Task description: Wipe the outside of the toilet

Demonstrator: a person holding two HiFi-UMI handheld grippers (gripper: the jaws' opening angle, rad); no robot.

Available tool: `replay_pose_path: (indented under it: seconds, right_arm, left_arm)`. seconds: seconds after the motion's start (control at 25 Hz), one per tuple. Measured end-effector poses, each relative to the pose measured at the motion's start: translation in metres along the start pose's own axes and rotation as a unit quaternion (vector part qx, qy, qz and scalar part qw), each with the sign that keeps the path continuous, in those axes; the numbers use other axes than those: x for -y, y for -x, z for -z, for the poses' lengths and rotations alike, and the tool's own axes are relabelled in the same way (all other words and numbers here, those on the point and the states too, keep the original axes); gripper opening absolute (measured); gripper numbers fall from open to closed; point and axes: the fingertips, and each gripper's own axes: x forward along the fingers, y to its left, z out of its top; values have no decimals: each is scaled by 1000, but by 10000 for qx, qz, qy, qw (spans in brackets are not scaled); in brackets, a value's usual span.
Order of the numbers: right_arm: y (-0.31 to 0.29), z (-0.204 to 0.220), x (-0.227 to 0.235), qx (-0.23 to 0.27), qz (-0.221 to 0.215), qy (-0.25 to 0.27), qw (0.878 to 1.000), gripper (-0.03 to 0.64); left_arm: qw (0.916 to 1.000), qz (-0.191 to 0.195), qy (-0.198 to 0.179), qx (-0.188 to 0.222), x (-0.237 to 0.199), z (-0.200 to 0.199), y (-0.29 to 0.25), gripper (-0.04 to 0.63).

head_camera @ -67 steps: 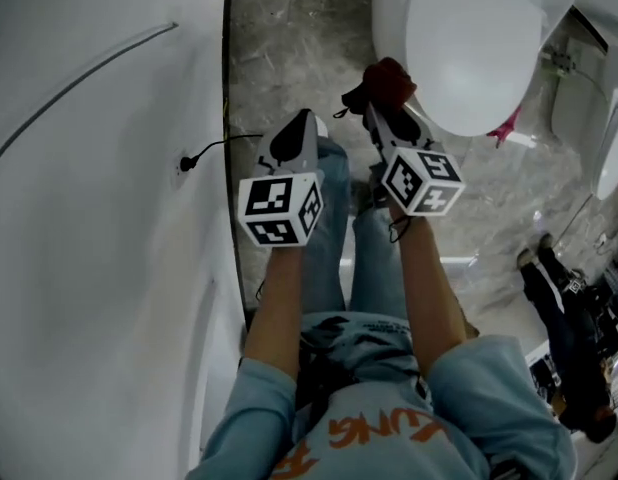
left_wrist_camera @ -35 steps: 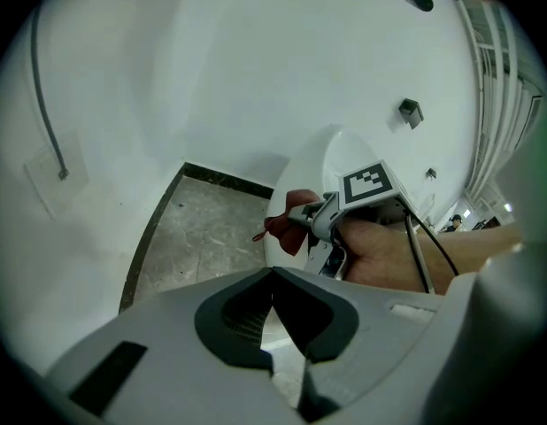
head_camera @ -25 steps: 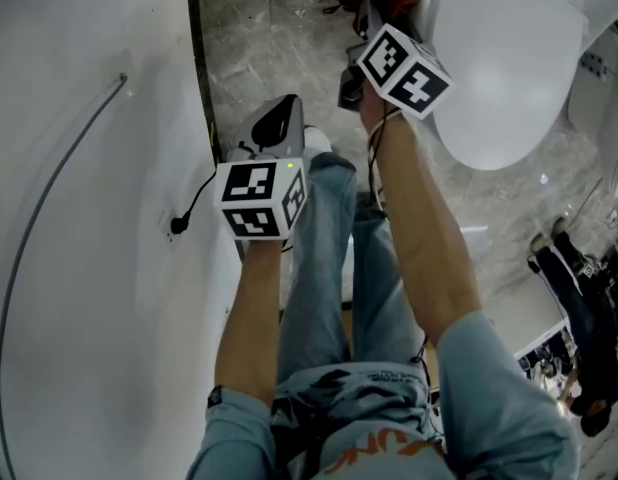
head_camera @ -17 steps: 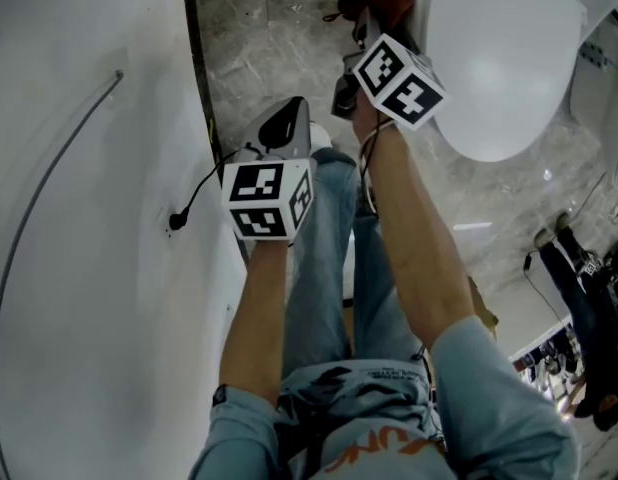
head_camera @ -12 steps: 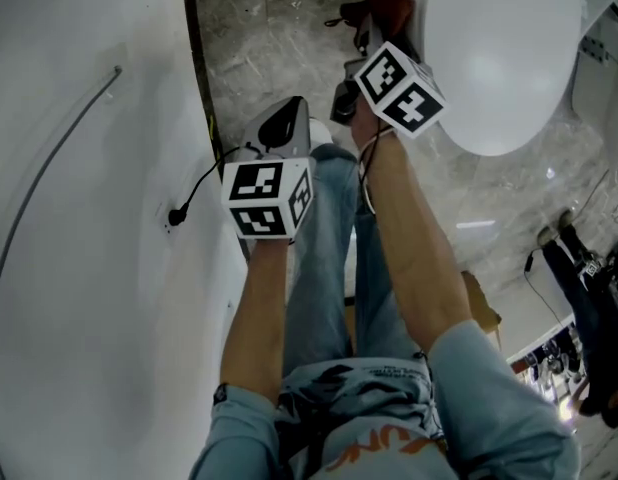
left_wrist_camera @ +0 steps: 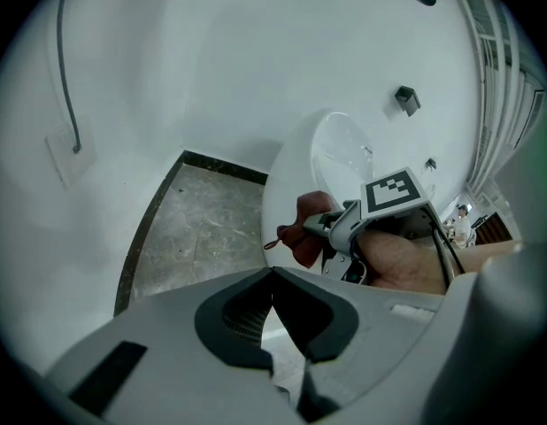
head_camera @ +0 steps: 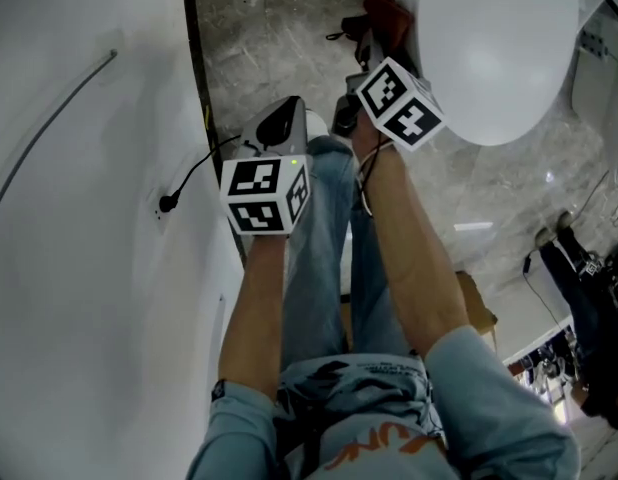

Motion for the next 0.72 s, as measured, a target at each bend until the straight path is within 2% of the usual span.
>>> replay_pose_path:
  seconds: [0.36, 0.56, 0.72]
  right_arm:
    - [26, 27, 28, -185, 17, 36, 9998, 101]
    - [39, 43, 45, -385, 62, 528, 9978, 101]
    - [47, 54, 66, -508, 176, 703, 9961, 101]
  left_arm:
    - [9996, -124, 230, 45, 4, 16, 5, 2]
    - [9998, -92, 148, 51, 11, 19, 10, 3]
    - [9995, -190, 244, 77, 5, 25, 15, 3]
